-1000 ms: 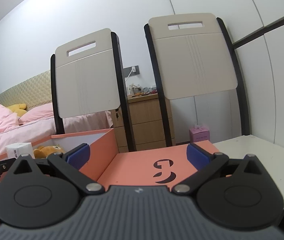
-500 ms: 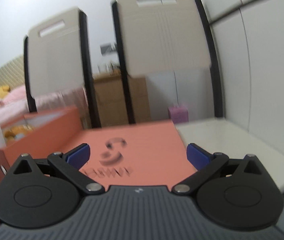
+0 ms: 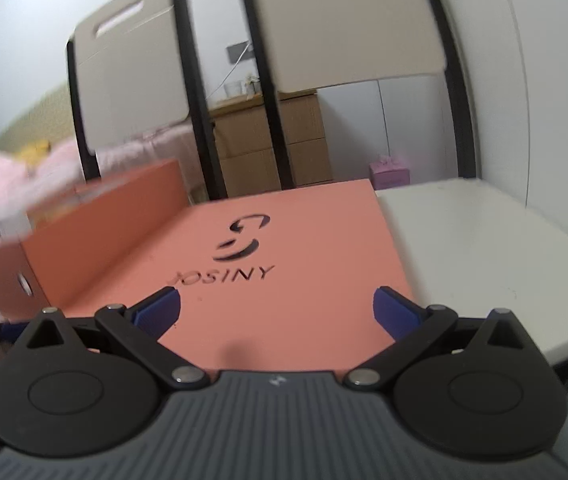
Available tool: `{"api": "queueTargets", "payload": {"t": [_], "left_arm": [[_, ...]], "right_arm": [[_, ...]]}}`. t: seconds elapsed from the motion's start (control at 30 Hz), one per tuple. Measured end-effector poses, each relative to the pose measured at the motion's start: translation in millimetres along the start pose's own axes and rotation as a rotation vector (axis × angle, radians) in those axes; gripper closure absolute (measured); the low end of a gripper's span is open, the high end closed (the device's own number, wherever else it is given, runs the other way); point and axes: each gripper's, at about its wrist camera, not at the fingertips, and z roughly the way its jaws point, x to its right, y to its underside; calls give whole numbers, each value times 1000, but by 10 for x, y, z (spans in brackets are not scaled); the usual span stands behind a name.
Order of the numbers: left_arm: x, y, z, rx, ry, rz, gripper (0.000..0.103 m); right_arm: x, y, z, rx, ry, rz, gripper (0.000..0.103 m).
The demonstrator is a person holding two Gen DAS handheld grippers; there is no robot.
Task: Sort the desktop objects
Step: 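Move both grippers to opposite edges of the pink JOSINY lid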
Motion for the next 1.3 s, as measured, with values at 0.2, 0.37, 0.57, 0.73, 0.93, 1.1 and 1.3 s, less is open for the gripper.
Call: {"api": "queueTargets", "payload": {"t": [0.2,0.37,0.57,0.73,0.93,1.1,1.3], "left_arm": [[70,14,38,-15,21,17,2],[129,1,42,-23,12,24,2],[176,-52,94,-38,-2,26,2],[156,-106,98,-61,-10,15,2],[234,-75,4,-56,-34,33,2],[292,-11,-135,-57,-38,44,2],[322,47,-323,-63,-30,4,2]], "right_arm": [[120,66,31,0,75,-7,0],[184,80,87,6,79,-7,0],[290,87,204,-29,73,75,0],[290,122,159,-22,44,67,0],[331,191,-26,-10,-7,96,0],[333,269,-232,-4,-42,94,0],[281,383,-507,2,-79,72,0]]}}
